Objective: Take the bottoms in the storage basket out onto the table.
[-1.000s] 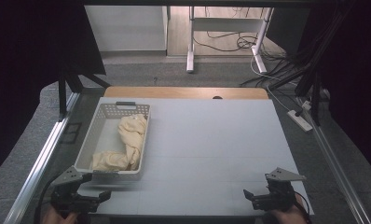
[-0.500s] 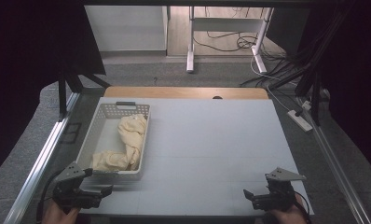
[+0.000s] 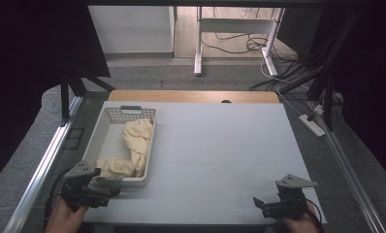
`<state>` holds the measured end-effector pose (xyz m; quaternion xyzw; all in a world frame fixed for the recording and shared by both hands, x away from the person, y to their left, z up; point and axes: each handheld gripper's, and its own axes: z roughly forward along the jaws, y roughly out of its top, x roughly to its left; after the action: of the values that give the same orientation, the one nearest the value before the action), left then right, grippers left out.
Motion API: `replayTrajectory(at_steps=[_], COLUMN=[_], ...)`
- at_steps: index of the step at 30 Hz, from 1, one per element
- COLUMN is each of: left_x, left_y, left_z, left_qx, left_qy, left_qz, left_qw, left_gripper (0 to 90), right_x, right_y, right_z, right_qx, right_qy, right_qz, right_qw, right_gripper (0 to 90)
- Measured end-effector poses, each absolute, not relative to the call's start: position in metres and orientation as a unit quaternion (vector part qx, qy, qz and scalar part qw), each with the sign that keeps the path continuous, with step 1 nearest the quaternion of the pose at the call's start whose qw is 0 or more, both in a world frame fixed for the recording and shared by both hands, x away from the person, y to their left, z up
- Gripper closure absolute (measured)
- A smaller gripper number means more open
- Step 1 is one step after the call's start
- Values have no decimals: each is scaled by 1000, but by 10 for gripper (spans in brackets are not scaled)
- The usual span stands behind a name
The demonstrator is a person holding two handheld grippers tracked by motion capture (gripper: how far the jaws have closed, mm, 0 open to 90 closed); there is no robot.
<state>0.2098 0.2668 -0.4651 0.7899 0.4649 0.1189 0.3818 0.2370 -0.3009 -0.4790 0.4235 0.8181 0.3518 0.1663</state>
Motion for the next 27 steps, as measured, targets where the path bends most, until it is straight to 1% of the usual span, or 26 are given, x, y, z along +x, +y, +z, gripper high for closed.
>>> replayTrajectory(at_steps=[13, 17, 22, 27], left_x=[235, 242, 253, 261], left_y=[280, 281, 281, 279], left_z=[-472, -472, -472, -471], left_qx=[782, 789, 801, 811], left_qy=[478, 473, 462, 455], left_qz=[109, 110, 96, 98], left_qw=[385, 376, 368, 356], left_gripper=[2, 6, 10, 10], right_x=[237, 237, 237, 238], right_y=[-301, -301, -300, -300], right_z=[-479, -479, -479, -479], right_qx=[422, 423, 422, 422], right_qy=[820, 820, 821, 821], right_qz=[350, 350, 348, 348], right_qw=[165, 164, 163, 163], right_gripper=[0, 0, 0, 0])
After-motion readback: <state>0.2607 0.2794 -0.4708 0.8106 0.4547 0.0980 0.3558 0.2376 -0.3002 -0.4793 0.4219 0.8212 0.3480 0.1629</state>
